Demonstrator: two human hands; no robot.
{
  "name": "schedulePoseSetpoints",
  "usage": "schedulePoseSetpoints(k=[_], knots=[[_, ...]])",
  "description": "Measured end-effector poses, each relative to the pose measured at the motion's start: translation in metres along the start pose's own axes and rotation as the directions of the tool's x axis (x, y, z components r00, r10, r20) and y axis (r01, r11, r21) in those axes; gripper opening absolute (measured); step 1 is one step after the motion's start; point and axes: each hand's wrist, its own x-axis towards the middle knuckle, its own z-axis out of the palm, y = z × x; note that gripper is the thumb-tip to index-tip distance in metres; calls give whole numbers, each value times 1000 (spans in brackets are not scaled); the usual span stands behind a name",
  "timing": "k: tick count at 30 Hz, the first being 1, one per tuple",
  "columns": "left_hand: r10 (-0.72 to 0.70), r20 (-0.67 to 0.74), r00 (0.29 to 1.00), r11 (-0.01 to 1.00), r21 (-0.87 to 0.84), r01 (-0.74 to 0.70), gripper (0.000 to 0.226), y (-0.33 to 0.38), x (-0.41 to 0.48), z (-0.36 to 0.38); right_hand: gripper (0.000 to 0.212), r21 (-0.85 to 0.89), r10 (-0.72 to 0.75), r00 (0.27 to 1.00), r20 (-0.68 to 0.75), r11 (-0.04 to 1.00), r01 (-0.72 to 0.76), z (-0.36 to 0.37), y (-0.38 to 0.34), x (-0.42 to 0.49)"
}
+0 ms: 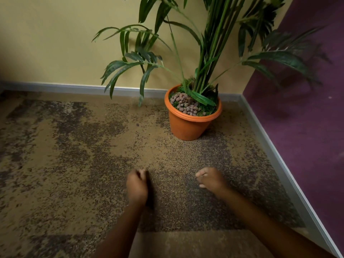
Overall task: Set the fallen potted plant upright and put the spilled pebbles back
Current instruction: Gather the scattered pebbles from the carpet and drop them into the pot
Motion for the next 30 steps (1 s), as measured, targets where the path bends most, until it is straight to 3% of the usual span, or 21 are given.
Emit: schedulePoseSetpoints(k=[2, 4, 7, 9, 12, 16, 19, 21, 26, 30], knots=[[-195, 73, 978, 911, -356, 209, 21, 19, 0, 11, 19, 104, -5, 999, 45, 995, 0, -2, -12, -4], [-329, 275, 903, 671, -605, 428, 20, 39, 1, 22, 19, 154, -45, 996, 81, 988, 32, -3, -27, -9], [-283, 583, 761, 293, -703, 648, 31, 64, -1, 32, 20, 208, -137, 983, 120, 972, 110, -3, -52, -17], [-225, 661, 716, 202, -687, 698, 36, 77, -2, 36, 20, 214, -203, 971, 124, 961, 173, -2, -67, -22], [-174, 733, 657, 189, -630, 753, 46, 91, -6, 41, 16, 66, -317, 947, 49, 947, 314, 0, -82, -28], [-158, 760, 631, 192, -603, 774, 40, 99, -10, 47, 18, -203, -461, 887, 17, 867, 455, 2, -88, -34], [-133, 770, 624, 102, -616, 781, 43, 99, -11, 47, 19, -252, -506, 860, 63, 826, 504, 0, -90, -34], [-160, 770, 617, 130, -604, 787, 44, 98, -8, 45, 19, -215, -527, 848, 50, 824, 525, -2, -89, -32], [-304, 664, 683, 139, -679, 721, 50, 105, 9, 42, 16, -156, -527, 839, -134, 847, 508, -7, -72, -14], [-273, 565, 779, 155, -773, 615, 37, 138, 29, 35, 28, -297, -373, 924, -79, 894, 336, -12, -42, 21]])
